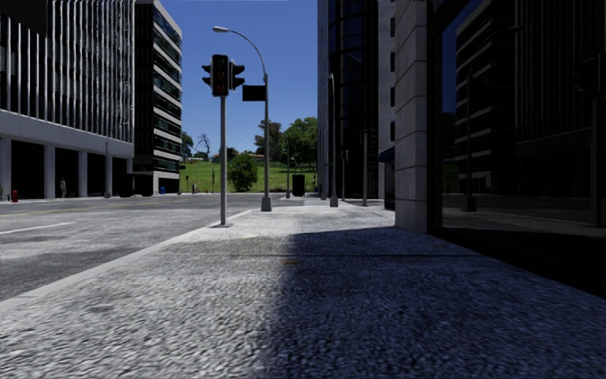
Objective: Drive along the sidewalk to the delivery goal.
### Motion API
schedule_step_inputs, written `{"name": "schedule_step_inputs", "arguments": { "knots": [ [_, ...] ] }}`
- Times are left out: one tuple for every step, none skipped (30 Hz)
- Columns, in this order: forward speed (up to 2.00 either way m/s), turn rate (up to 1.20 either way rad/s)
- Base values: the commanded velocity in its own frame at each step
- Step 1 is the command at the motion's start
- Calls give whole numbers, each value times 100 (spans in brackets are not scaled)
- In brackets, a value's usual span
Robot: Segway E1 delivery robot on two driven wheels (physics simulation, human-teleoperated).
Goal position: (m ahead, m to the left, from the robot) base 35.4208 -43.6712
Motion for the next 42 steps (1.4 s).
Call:
{"name": "schedule_step_inputs", "arguments": {
  "knots": [
    [200,0],
    [200,0],
    [200,0],
    [200,0],
    [200,0],
    [200,0],
    [200,0],
    [200,0],
    [200,0],
    [200,0],
    [200,0],
    [200,0],
    [200,-3],
    [200,-3],
    [200,-3],
    [200,-3],
    [200,-3],
    [200,-4],
    [200,-4],
    [200,-4],
    [200,-4],
    [200,-4],
    [200,-4],
    [200,-4],
    [200,-4],
    [200,-4],
    [200,-4],
    [200,-5],
    [200,-9],
    [200,-12],
    [200,-12],
    [200,-13],
    [200,-13],
    [200,-13],
    [200,-13],
    [200,-13],
    [200,-13],
    [200,-13],
    [200,-13],
    [200,-13],
    [200,-13],
    [200,-13]
  ]
}}
